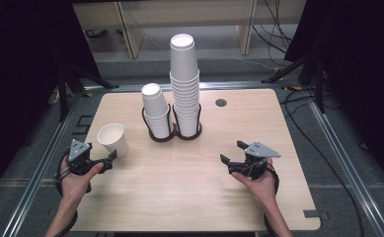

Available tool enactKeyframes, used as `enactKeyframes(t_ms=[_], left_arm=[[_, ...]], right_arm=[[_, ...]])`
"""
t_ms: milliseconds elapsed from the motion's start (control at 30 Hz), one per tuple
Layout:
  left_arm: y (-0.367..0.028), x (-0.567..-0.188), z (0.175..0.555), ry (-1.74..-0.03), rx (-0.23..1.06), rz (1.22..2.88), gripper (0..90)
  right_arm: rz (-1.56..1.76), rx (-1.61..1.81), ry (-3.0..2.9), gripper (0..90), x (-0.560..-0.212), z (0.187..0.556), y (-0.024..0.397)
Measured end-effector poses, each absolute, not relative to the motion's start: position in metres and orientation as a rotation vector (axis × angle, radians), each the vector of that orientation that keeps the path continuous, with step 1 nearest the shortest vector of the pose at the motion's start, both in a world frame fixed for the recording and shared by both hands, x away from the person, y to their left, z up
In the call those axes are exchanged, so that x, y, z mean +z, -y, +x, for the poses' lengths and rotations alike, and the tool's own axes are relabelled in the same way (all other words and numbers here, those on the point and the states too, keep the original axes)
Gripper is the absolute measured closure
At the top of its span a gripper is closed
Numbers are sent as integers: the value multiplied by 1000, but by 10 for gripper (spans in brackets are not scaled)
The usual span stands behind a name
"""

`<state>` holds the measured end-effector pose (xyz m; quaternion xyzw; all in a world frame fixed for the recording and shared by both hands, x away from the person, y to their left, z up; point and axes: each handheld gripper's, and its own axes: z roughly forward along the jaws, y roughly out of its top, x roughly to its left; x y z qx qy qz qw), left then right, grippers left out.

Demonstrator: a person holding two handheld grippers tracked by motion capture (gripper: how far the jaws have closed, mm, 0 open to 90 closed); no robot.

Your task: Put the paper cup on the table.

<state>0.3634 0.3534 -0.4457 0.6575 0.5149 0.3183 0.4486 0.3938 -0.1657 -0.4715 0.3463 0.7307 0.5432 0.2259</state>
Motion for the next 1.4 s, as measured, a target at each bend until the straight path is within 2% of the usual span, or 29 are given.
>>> enactKeyframes(t_ms=[767,1400], left_arm=[[-357,-480,334,-1244,817,1564,0],[-364,-483,329,-1253,827,1539,0]], right_arm=[[976,1534,-2033,154,-476,391,162],[939,1543,-2048,154,-480,391,157]])
